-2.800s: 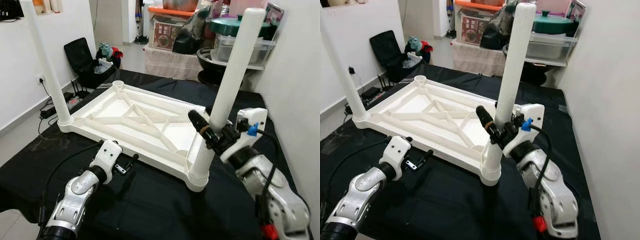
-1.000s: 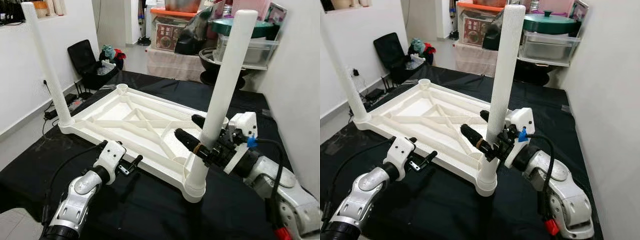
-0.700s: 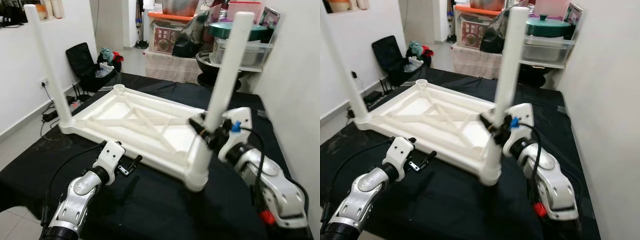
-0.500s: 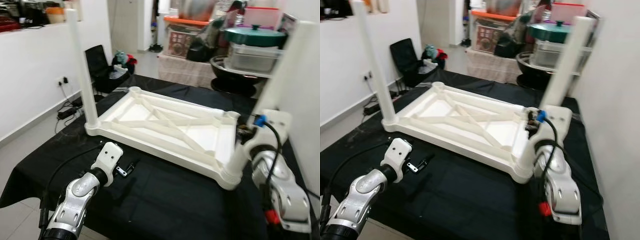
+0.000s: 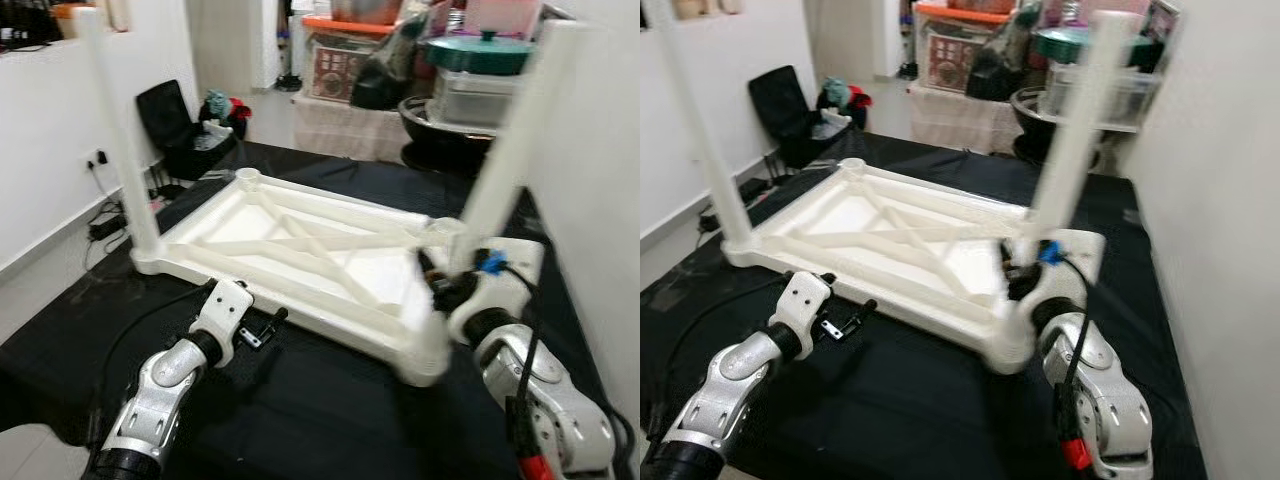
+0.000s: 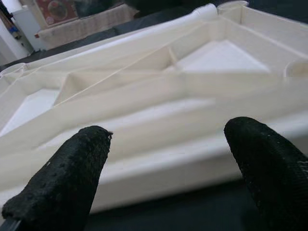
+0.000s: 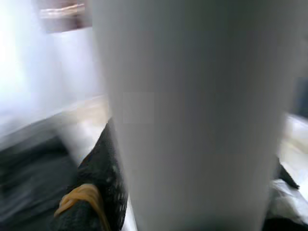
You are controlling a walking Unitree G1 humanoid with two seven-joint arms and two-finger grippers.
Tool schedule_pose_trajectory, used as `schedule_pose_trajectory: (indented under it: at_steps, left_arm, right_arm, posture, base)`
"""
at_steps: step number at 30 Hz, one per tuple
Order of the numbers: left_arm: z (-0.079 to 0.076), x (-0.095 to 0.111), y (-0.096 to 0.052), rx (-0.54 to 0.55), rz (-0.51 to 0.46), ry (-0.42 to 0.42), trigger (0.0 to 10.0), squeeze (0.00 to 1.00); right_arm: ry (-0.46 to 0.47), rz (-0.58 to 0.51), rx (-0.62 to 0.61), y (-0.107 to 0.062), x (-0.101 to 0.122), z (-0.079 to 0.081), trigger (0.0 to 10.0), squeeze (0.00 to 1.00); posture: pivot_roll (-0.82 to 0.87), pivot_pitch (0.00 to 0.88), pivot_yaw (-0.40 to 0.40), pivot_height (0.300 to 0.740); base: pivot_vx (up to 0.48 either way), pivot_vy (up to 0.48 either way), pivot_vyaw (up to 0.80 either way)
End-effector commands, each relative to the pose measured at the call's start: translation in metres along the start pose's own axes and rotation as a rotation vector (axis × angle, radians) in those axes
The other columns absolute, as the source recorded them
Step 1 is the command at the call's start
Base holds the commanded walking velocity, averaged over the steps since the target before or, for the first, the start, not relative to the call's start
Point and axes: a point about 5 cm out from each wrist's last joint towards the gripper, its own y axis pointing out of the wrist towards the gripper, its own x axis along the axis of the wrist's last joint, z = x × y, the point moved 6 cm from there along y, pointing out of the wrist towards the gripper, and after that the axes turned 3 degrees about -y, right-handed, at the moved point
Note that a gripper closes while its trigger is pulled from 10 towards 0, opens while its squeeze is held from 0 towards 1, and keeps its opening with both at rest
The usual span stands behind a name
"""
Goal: Building children table
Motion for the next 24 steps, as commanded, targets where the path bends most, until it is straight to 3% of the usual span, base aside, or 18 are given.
schedule_pose_trajectory:
  at_steps: [1,6,9,10,11,12,13,14,15,16,18,19,20,21,22,23,24]
  left_arm:
    - [0.0,-0.007,-0.002,-0.002,0.02,-0.018,10.0,0.0]
    - [0.002,-0.006,-0.004,0.004,0.014,-0.019,10.0,0.0]
    - [0.003,-0.006,-0.005,0.01,0.014,-0.02,10.0,0.0]
    - [0.003,-0.006,-0.006,0.014,0.014,-0.02,10.0,0.0]
    - [0.003,-0.006,-0.006,0.014,0.014,-0.02,10.0,0.0]
    - [0.003,-0.007,-0.008,0.018,0.016,-0.02,10.0,0.0]
    - [0.003,-0.008,-0.009,0.019,0.017,-0.02,10.0,0.0]
    - [0.003,-0.008,-0.009,0.019,0.017,-0.02,10.0,0.0]
    - [0.003,-0.009,-0.01,0.02,0.02,-0.018,10.0,0.0]
    - [0.003,-0.009,-0.01,0.021,0.022,-0.016,10.0,0.0]
    - [0.003,-0.009,-0.01,0.021,0.022,-0.016,10.0,0.0]
    - [0.004,-0.01,-0.01,0.02,0.023,-0.014,10.0,0.0]
    - [0.004,-0.01,-0.01,0.02,0.023,-0.014,10.0,0.0]
    - [0.004,-0.01,-0.01,0.02,0.024,-0.013,10.0,0.0]
    - [0.004,-0.01,-0.01,0.02,0.024,-0.013,10.0,0.0]
    - [0.005,-0.009,-0.01,0.019,0.024,-0.013,10.0,0.0]
    - [0.005,-0.009,-0.009,0.016,0.024,-0.013,10.0,0.0]
  right_arm:
    - [0.012,-0.04,0.173,0.001,0.007,0.028,10.0,0.0]
    - [-0.038,-0.011,0.435,-0.02,0.006,0.048,10.0,0.0]
    - [-0.044,-0.007,0.474,-0.021,0.005,0.051,9.6,0.0]
    - [-0.048,-0.001,0.472,-0.018,0.002,0.05,5.4,0.0]
    - [-0.048,-0.001,0.472,-0.018,0.002,0.05,5.4,0.0]
    - [-0.059,0.046,0.258,0.002,-0.012,0.018,0.0,0.0]
    - [-0.085,0.13,-0.004,0.015,-0.031,-0.022,0.0,0.0]
    - [-0.085,0.13,-0.004,0.015,-0.031,-0.022,0.0,0.0]
    - [-0.082,0.209,-0.329,0.011,-0.048,-0.073,0.0,0.0]
    - [-0.081,0.269,-0.591,-0.004,-0.06,-0.11,0.0,0.0]
    - [-0.081,0.269,-0.591,-0.004,-0.06,-0.11,0.0,0.0]
    - [-0.024,0.302,-0.849,-0.035,-0.07,-0.141,0.0,0.0]
    - [-0.024,0.302,-0.849,-0.035,-0.07,-0.141,0.0,0.0]
    - [0.022,0.324,-1.036,-0.065,-0.079,-0.154,0.0,0.0]
    - [0.022,0.324,-1.036,-0.065,-0.079,-0.154,0.0,0.0]
    - [0.065,0.309,-1.085,-0.077,-0.083,-0.149,0.0,0.0]
    - [0.086,0.282,-1.002,-0.067,-0.082,-0.127,0.0,0.0]
  posture:
    - [0.04,0.0,-0.081,0.74]
    - [0.05,0.0,-0.101,0.74]
    - [0.06,0.0,-0.107,0.74]
    - [0.06,0.0,-0.107,0.74]
    - [0.06,0.0,-0.107,0.74]
    - [0.07,0.0,-0.108,0.74]
    - [0.07,0.0,-0.107,0.74]
    - [0.07,0.0,-0.107,0.74]
    - [0.06,0.0,-0.105,0.74]
    - [0.06,0.0,-0.103,0.74]
    - [0.06,0.0,-0.103,0.74]
    - [0.06,0.0,-0.098,0.74]
    - [0.06,0.0,-0.098,0.74]
    - [0.06,0.0,-0.098,0.74]
    - [0.06,0.0,-0.098,0.74]
    - [0.05,0.0,-0.092,0.74]
    - [0.04,0.0,-0.082,0.74]
  base:
    - [0.0,0.0,0.0]
    - [0.0,0.0,0.0]
    - [0.0,0.0,0.0]
    - [0.0,0.0,0.0]
    - [0.0,0.0,0.0]
    - [0.0,0.0,0.0]
    - [0.0,0.0,0.0]
    - [0.0,0.0,0.0]
    - [0.0,0.0,0.0]
    - [0.0,0.0,0.0]
    - [0.0,0.0,0.0]
    - [0.0,0.0,0.0]
    - [0.0,0.0,0.0]
    - [0.0,0.0,0.0]
    - [0.0,0.0,0.0]
    - [0.0,0.0,0.0]
    - [0.0,0.0,0.0]
